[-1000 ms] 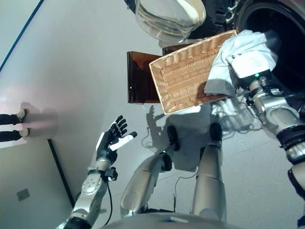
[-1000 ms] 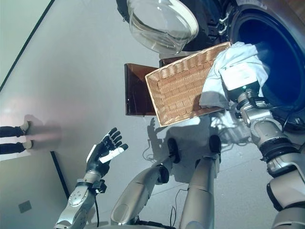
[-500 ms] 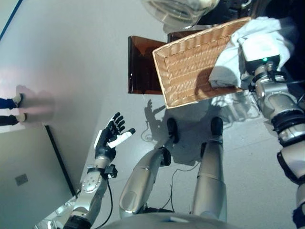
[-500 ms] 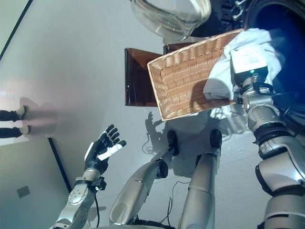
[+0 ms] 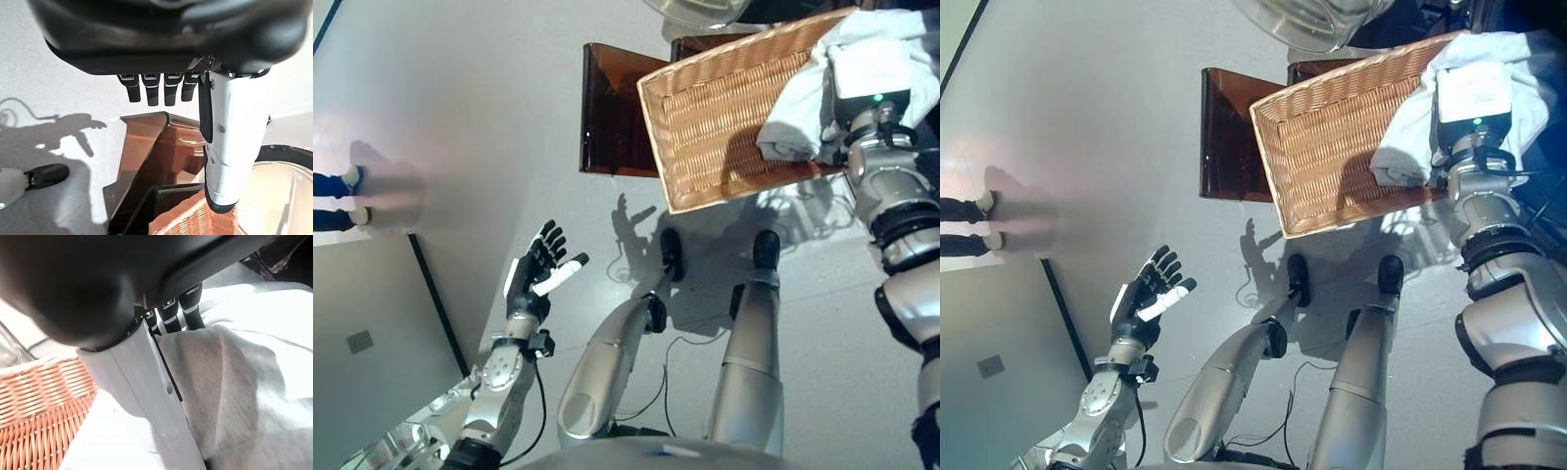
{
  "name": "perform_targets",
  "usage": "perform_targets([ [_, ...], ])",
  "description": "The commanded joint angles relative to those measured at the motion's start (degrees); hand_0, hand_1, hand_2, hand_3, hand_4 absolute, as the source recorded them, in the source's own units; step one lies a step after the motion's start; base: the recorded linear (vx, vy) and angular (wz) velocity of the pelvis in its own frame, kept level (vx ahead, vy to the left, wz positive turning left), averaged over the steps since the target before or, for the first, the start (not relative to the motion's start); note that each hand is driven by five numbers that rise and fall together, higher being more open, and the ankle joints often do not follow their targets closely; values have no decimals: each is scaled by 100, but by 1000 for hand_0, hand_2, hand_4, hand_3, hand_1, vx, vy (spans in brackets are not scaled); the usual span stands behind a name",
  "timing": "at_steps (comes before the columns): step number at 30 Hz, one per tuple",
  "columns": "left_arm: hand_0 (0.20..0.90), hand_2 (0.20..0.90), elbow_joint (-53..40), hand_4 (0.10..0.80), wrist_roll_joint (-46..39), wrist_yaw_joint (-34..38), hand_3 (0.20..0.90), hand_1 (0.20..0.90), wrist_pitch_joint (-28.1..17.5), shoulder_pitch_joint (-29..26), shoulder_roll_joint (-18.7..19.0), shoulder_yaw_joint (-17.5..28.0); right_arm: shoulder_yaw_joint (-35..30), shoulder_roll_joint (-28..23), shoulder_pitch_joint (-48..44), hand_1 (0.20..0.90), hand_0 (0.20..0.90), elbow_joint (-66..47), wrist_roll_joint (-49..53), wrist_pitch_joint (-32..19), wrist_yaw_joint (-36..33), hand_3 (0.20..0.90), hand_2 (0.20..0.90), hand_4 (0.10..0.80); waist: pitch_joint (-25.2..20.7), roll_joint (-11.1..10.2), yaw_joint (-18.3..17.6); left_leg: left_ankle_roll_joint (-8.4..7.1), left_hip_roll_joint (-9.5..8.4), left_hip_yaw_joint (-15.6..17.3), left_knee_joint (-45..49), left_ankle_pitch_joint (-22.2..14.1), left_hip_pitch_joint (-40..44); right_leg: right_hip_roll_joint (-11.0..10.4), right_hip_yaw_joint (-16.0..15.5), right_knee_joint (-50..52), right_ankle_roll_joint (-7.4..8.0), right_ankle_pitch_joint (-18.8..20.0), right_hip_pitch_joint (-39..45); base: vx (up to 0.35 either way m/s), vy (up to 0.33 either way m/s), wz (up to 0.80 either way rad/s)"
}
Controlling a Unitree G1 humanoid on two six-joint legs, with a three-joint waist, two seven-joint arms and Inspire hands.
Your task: Pick up the clothes and place them into the washing machine
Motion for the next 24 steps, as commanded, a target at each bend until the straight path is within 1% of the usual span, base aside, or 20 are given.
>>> perform_targets([
  [1,900,900,-557,800,-54,209,900,900,-520,-262,187,351,365,-290,-1008,488,488,22,79,28,-143,488,488,506,344,673,125,-509,45,-70,36,227,-551,101,-225,-102,-228,223,-118,-33,47,0],
  [2,900,900,-543,800,-52,212,900,900,-522,-267,173,355,470,-339,-1016,200,200,-43,-53,51,-170,200,200,300,344,676,133,-509,35,-72,-1,248,-555,103,-218,-97,-229,228,-138,0,0,0],
  [12,900,900,-593,800,-97,160,900,900,-560,-229,161,339,580,-403,-928,200,200,-29,-281,45,-161,200,200,300,344,703,170,-506,6,-110,-64,292,-484,102,-201,-143,-222,230,-30,-4,4,0],
  [19,900,900,-563,800,-110,141,900,900,-572,-209,151,332,615,-420,-854,200,200,-8,-355,38,-183,200,200,300,344,697,166,-520,35,-48,-10,259,-412,122,-142,-154,-225,210,65,0,0,0],
  [24,900,900,-568,800,-112,93,900,900,-580,-205,130,324,521,-439,-679,200,200,-6,-367,49,-198,200,200,300,344,699,138,-530,68,8,4,244,-313,130,-121,-154,-229,177,168,0,0,0],
])
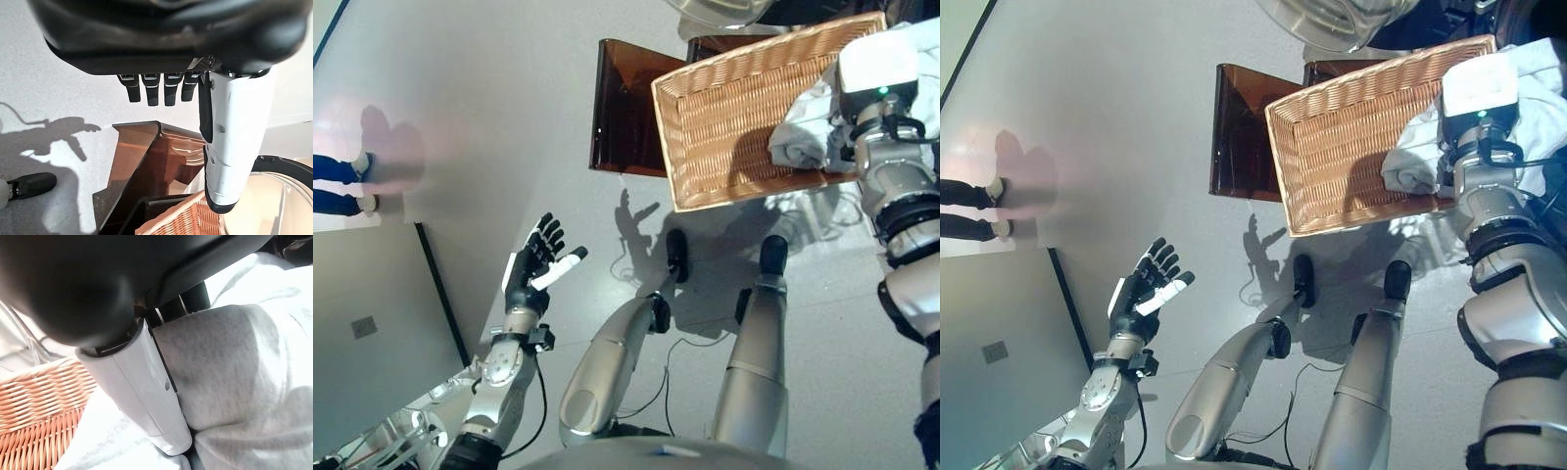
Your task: Pick up the clothes and place them into the washing machine
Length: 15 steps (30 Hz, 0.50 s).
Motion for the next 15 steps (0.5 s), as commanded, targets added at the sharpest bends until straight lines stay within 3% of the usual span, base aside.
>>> perform_targets([
  [1,900,900,-564,800,-105,47,900,900,-479,-83,131,322,198,-358,-474,200,200,-171,-228,52,-208,200,200,300,345,699,-77,-519,69,4,-18,230,-348,115,-122,-174,-238,150,137,0,0,0],
  [8,900,900,-514,800,-154,-51,900,900,-463,-62,96,289,-196,-437,-121,200,200,-257,18,49,-323,200,200,300,345,664,-181,-519,103,87,6,152,-25,135,-69,-242,-226,131,457,20,-5,-9],
  [12,900,900,-399,800,-260,-73,900,900,-452,-62,33,246,-1399,-363,223,200,200,-877,1515,-144,-772,200,200,300,279,643,-275,-514,124,137,-36,85,236,129,-71,-390,-205,122,756,41,-9,-13],
  [13,900,900,-398,800,-262,-73,900,900,-453,-61,46,239,-1426,-367,252,200,200,-891,1514,-141,-772,200,200,300,277,637,-264,-514,124,137,-38,85,244,129,-71,-393,-205,122,765,52,-16,-12],
  [14,900,900,-373,800,-309,-58,900,900,-433,-36,4,216,-2069,-231,461,200,200,-1349,2513,-392,-972,200,200,300,238,622,-327,-508,132,152,-22,46,313,141,-72,-423,-210,115,853,36,-14,-8],
  [15,900,900,-373,800,-311,-59,900,900,-434,-31,24,206,-2111,-233,509,200,200,-1374,2509,-386,-972,200,200,300,230,611,-309,-509,132,153,-23,45,322,141,-71,-425,-210,114,862,80,-25,-10],
])
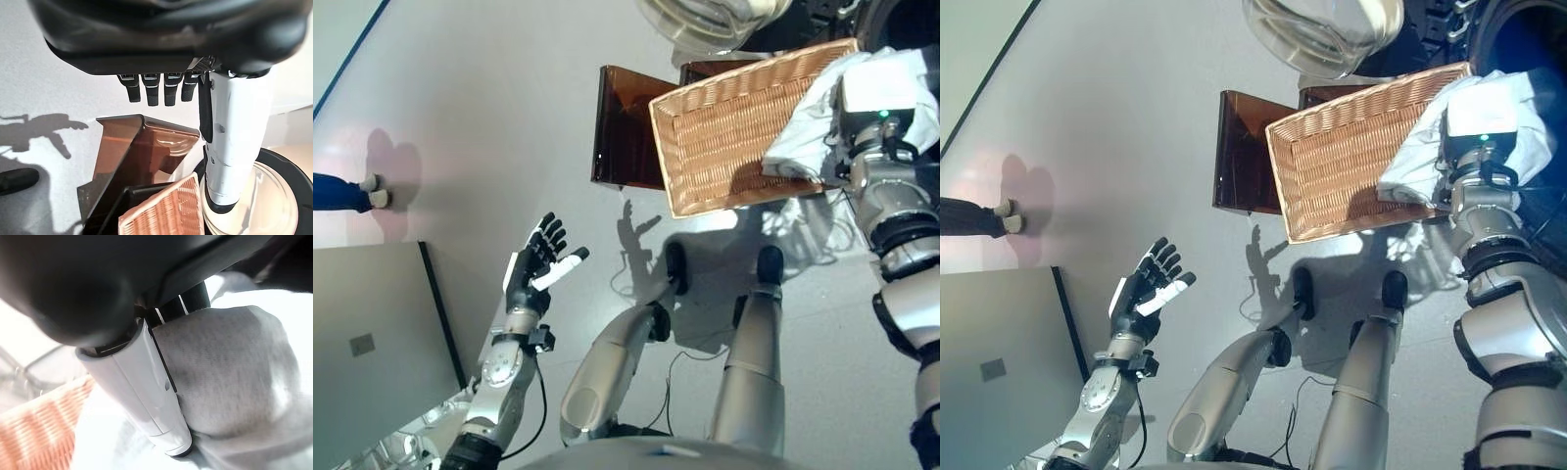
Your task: Pick up the clothes and place them into the washing machine
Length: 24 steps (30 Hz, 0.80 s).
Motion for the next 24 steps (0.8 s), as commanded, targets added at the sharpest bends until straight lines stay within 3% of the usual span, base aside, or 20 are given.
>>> perform_targets([
  [1,900,900,-323,800,-275,89,900,900,-403,0,-25,163,-1230,-105,-258,200,200,-979,2592,-729,-1046,200,200,300,185,595,-272,-488,121,41,174,-30,-288,77,-186,-198,-238,-22,291,48,-11,-9],
  [2,900,900,-323,800,-278,89,900,900,-404,4,-5,154,-1258,-105,-225,200,200,-987,2598,-735,-1047,200,200,300,181,585,-258,-488,121,40,172,-32,-276,76,-187,-202,-238,-25,305,73,-29,-15],
  [5,900,900,-374,800,-418,41,900,900,-307,129,27,54,-2346,438,112,200,200,-1181,5348,-1773,-1077,200,200,300,78,562,-336,-486,147,96,257,-145,-154,81,-174,-257,-244,-99,448,66,-15,-14],
  [10,900,900,-442,800,-494,-64,900,900,-170,308,104,-98,-2905,934,384,200,200,-1537,7127,-2563,-683,200,200,300,-120,570,-346,-479,161,125,311,-241,-22,127,-124,-282,-279,-194,556,56,-12,-13],
  [16,900,900,-461,800,-605,-192,900,900,-149,443,134,-234,-3186,1096,263,200,200,-1485,8091,-2913,-575,200,200,300,-291,676,-267,-482,158,144,281,-269,53,140,-122,-343,-285,-235,622,28,-19,-10],
  [24,900,900,-469,800,-592,-190,900,900,-126,475,159,-364,-3152,935,-149,200,200,-987,8236,-2856,-627,200,200,300,-312,773,-142,-491,173,131,247,-242,32,157,-151,-277,-303,-300,586,1,-9,0],
])
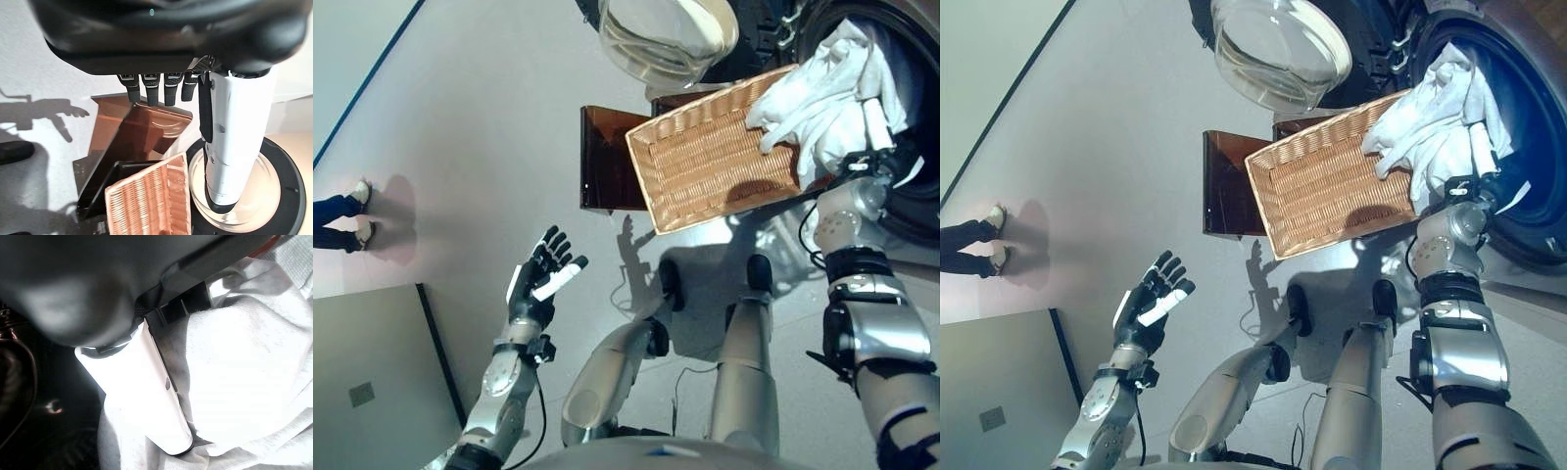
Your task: Pick up the clothes and place them into the washing machine
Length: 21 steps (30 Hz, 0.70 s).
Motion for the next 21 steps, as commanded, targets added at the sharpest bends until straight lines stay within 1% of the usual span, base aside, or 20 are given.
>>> perform_targets([
  [1,900,900,-461,800,-51,64,900,900,-295,144,154,-244,162,-570,-921,200,200,-398,114,-657,172,200,200,300,-250,693,62,-511,116,-124,651,-225,-548,39,-335,-16,-296,-339,201,8,-33,0],
  [5,900,900,-463,800,-44,118,900,900,-302,84,176,-275,122,-665,-1184,200,200,-70,371,-699,147,200,200,300,-255,703,123,-527,124,-156,657,-220,-549,19,-372,32,-301,-387,210,16,-21,1],
  [6,900,900,-455,800,-54,128,900,900,-318,73,184,-294,105,-754,-1370,200,200,68,441,-707,82,200,200,300,-269,709,153,-537,131,-160,666,-214,-549,12,-377,63,-307,-416,215,35,-17,5],
  [12,900,900,-430,800,-22,204,900,900,-317,0,191,-386,2,-1007,-1781,200,200,232,820,-868,-79,200,200,300,-275,733,184,-570,119,-197,620,-177,-535,11,-379,129,-313,-476,189,36,-18,5],
  [13,900,900,-424,800,-13,215,900,900,-321,-10,217,-399,29,-1198,-1951,200,200,275,839,-873,-139,200,200,300,-286,741,191,-580,116,-209,590,-157,-523,6,-402,164,-311,-501,185,31,-11,11],
  [14,900,900,-425,800,-13,216,900,900,-321,-18,211,-405,41,-1214,-1972,200,200,291,842,-870,-136,200,200,300,-283,748,192,-581,113,-211,585,-154,-522,3,-404,169,-312,-505,182,48,-28,18],
  [15,900,900,-408,800,-27,226,900,900,-328,-38,199,-402,124,-1402,-2101,200,200,378,839,-809,-154,200,200,300,-283,747,196,-591,110,-230,575,-135,-527,-1,-415,193,-313,-519,173,19,-18,13],
  [16,900,900,-407,800,-27,226,900,900,-328,-41,195,-403,131,-1407,-2109,200,200,385,843,-809,-150,200,200,300,-281,750,194,-591,110,-230,575,-135,-527,-2,-415,194,-313,-519,172,44,-25,17],
  [17,900,900,-405,800,-33,233,900,900,-333,-54,198,-427,168,-1636,-2278,200,200,461,874,-789,-193,200,200,300,-296,744,184,-601,105,-249,539,-125,-514,-2,-428,217,-311,-538,163,37,-15,11],
  [21,900,900,-402,800,-66,247,900,900,-343,-76,201,-490,248,-1991,-2630,200,200,557,1039,-911,-346,200,200,300,-329,742,178,-627,93,-270,453,-103,-477,-18,-449,228,-302,-583,158,42,-10,7],
])
